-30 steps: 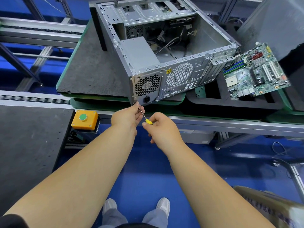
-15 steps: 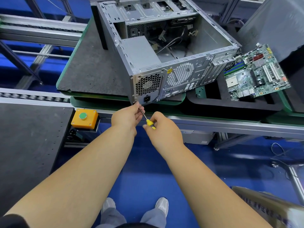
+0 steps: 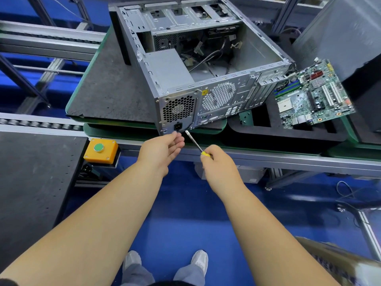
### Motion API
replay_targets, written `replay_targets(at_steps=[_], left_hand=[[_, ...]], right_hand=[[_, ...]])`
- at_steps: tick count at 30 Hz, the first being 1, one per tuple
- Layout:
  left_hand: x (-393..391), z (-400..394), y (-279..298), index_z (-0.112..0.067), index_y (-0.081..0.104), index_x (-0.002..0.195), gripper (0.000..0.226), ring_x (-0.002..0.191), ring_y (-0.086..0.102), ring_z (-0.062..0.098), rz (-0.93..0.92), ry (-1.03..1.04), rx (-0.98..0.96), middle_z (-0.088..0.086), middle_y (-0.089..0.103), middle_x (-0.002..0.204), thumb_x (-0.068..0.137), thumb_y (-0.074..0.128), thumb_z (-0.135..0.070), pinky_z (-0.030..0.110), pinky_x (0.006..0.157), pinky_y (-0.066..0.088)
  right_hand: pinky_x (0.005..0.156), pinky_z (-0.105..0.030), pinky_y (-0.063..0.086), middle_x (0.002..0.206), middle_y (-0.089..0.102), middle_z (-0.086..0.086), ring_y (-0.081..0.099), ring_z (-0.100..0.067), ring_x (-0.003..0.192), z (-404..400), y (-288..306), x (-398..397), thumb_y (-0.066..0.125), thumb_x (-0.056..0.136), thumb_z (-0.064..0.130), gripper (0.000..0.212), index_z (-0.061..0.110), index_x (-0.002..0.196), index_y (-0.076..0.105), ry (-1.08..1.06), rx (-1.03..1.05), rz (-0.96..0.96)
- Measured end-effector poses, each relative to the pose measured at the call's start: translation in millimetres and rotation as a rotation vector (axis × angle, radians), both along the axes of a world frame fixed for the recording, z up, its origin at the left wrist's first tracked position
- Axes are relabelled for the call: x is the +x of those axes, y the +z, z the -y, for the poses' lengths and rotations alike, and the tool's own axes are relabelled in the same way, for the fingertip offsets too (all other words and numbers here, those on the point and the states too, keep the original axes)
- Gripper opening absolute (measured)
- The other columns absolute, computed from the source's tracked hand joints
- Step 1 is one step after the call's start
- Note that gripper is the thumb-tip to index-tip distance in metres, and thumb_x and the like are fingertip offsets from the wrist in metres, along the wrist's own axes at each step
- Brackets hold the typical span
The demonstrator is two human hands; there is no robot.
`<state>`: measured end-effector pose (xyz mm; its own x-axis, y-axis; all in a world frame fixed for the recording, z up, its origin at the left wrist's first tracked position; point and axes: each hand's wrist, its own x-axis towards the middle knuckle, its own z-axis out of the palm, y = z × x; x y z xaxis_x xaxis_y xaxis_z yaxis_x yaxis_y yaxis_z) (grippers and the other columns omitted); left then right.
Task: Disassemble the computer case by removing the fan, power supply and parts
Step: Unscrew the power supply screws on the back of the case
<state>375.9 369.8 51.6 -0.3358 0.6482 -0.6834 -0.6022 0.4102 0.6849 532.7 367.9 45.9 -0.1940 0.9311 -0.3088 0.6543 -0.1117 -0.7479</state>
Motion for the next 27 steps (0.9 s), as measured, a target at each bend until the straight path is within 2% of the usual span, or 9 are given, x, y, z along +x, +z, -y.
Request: replay_targets(at_steps=[3,6,9,12,14,18,21,24,27], left_hand=[[16.1,-3.3,10.7,-0.008,0.073,0.092,0.016,0.067,0.071,0.007,-0.024,-0.167,0.038,0.001,0.076,0.077,0.095,0.061,-0.018,0.016,0.057,0.055],[37.3,-8.1,22.7,-0.008,0.074,0.086,0.021,0.063,0.069,0.009,-0.09,-0.368,0.082,0.003,0.073,0.073,0.096,0.059,-0.019,0.017,0.056,0.055],[55.6,-14.2,31.7,-0.009,0.074,0.086,0.02,0.065,0.068,0.01,-0.159,-0.536,0.168,0.005,0.073,0.077,0.096,0.06,-0.02,0.019,0.058,0.055],[70.6,-22.1,36.8,-0.01,0.073,0.091,0.018,0.065,0.067,0.01,-0.212,-0.606,0.226,0.004,0.073,0.078,0.095,0.06,-0.021,0.019,0.058,0.054],[84.8,-30.8,39.7,-0.013,0.074,0.085,0.019,0.064,0.067,0.011,-0.251,-0.644,0.251,0.003,0.072,0.076,0.095,0.06,-0.022,0.018,0.059,0.052],[113.6,-49.4,44.2,-0.015,0.075,0.083,0.02,0.065,0.066,0.011,-0.251,-0.673,0.281,0.004,0.072,0.076,0.095,0.061,-0.024,0.018,0.059,0.053],[130.4,-61.9,46.4,-0.014,0.074,0.086,0.02,0.066,0.067,0.01,-0.247,-0.673,0.281,0.004,0.073,0.078,0.096,0.06,-0.024,0.019,0.061,0.055],[137.9,-72.0,46.5,-0.012,0.075,0.087,0.025,0.067,0.067,0.009,-0.289,-0.626,0.258,0.002,0.074,0.078,0.098,0.056,-0.025,0.019,0.064,0.055],[132.3,-77.9,44.3,-0.014,0.075,0.088,0.027,0.069,0.068,0.007,-0.341,-0.538,0.212,0.0,0.075,0.078,0.099,0.053,-0.025,0.018,0.062,0.054]], right_hand=[[0.053,-0.027,0.036,0.067,0.052,0.008,0.045,-0.011,0.058,-8.2,7.1,16.8,0.061,0.09,0.037,0.017,0.022,0.083,0.057,-0.145,-0.068,-0.293],[0.046,-0.014,0.035,0.06,0.054,0.018,0.043,0.0,0.048,-19.8,18.0,35.3,0.068,0.088,0.029,0.001,0.029,0.089,0.068,-0.169,-0.043,-0.448],[0.045,-0.012,0.036,0.068,0.063,0.014,0.048,0.003,0.047,-29.4,29.3,54.2,0.068,0.09,0.025,0.011,0.03,0.097,0.074,-0.171,-0.053,-0.543],[0.046,-0.008,0.038,0.061,0.063,0.017,0.052,0.006,0.049,-37.6,36.2,70.3,0.067,0.091,0.02,0.011,0.024,0.097,0.075,-0.161,-0.044,-0.575],[0.047,-0.007,0.037,0.058,0.062,0.017,0.052,0.005,0.049,-43.9,38.6,84.6,0.069,0.09,0.02,0.008,0.022,0.094,0.076,-0.161,-0.023,-0.604],[0.048,-0.009,0.04,0.069,0.07,0.011,0.056,0.004,0.053,-61.0,39.7,112.9,0.074,0.084,0.022,0.005,0.025,0.088,0.077,-0.213,0.045,-0.639],[0.054,-0.01,0.043,0.076,0.073,0.008,0.06,0.003,0.061,-77.0,40.0,129.0,0.076,0.077,0.027,0.008,0.028,0.085,0.075,-0.243,0.082,-0.613],[0.051,-0.012,0.04,0.065,0.066,0.016,0.054,0.004,0.054,-97.1,34.9,140.3,0.075,0.075,0.03,0.007,0.032,0.081,0.073,-0.321,0.069,-0.55],[0.052,-0.022,0.036,0.063,0.062,0.012,0.049,-0.004,0.055,-123.1,25.3,144.9,0.074,0.08,0.022,0.006,0.027,0.077,0.071,-0.442,0.012,-0.472]])
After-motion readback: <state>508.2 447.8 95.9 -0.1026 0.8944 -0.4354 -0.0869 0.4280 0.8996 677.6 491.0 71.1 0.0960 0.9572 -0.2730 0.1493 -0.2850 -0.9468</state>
